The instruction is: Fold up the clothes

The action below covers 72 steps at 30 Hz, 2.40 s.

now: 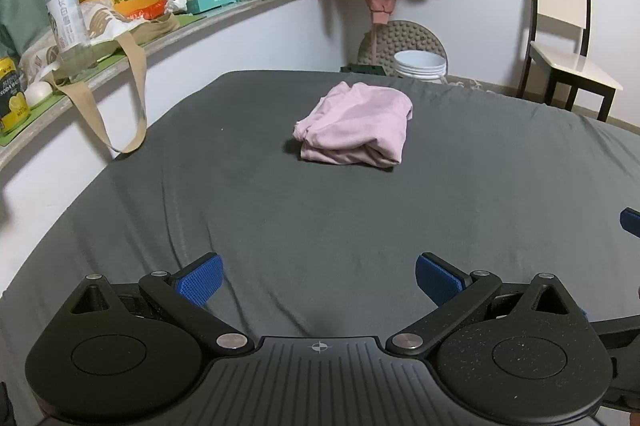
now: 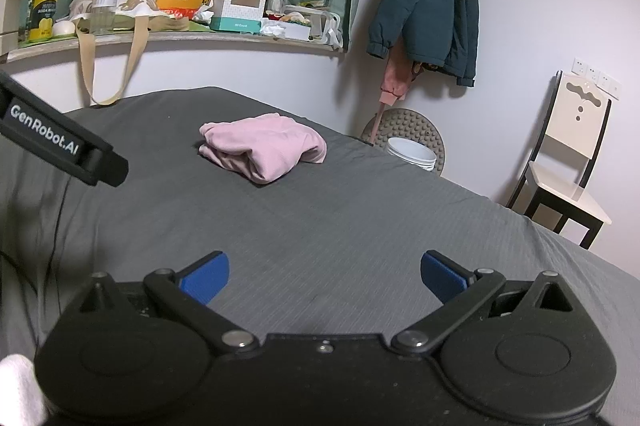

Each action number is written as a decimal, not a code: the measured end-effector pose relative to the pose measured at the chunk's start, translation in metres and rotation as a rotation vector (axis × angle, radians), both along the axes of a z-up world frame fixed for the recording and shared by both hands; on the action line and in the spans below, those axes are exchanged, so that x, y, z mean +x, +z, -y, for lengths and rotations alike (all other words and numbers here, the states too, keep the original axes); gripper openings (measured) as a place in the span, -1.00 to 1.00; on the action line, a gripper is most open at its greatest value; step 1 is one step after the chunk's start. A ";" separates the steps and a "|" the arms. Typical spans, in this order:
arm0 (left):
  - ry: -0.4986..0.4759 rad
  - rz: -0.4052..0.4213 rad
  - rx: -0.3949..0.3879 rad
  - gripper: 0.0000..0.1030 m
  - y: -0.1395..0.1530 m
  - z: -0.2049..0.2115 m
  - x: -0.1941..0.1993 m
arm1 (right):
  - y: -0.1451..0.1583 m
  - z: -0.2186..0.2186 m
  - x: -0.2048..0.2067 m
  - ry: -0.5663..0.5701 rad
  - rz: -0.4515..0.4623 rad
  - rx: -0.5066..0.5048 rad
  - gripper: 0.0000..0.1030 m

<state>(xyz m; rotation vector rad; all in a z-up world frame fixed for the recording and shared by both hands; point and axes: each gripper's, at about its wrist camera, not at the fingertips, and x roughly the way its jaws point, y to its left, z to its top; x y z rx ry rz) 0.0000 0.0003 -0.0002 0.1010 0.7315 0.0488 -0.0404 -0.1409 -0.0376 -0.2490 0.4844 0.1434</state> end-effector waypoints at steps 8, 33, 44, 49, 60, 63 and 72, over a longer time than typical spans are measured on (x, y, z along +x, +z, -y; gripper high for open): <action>-0.001 0.003 -0.016 1.00 -0.007 -0.007 0.000 | -0.001 -0.002 0.001 0.003 0.004 0.003 1.00; -0.182 0.149 -0.002 1.00 -0.048 0.069 0.073 | -0.016 0.110 0.093 -0.391 -0.129 0.089 1.00; -0.178 0.113 -0.064 1.00 -0.099 0.117 0.137 | -0.067 0.173 0.129 -0.518 -0.210 0.185 1.00; -0.253 0.118 0.026 1.00 -0.116 0.136 0.163 | -0.080 0.194 0.138 -0.571 -0.222 0.203 1.00; -0.221 0.121 -0.010 1.00 -0.124 0.138 0.177 | -0.094 0.208 0.145 -0.615 -0.122 0.210 1.00; -0.220 0.102 -0.057 1.00 -0.124 0.130 0.182 | -0.095 0.209 0.145 -0.614 -0.120 0.214 1.00; -0.219 0.070 -0.131 1.00 -0.130 0.120 0.187 | -0.096 0.212 0.140 -0.614 -0.122 0.219 1.00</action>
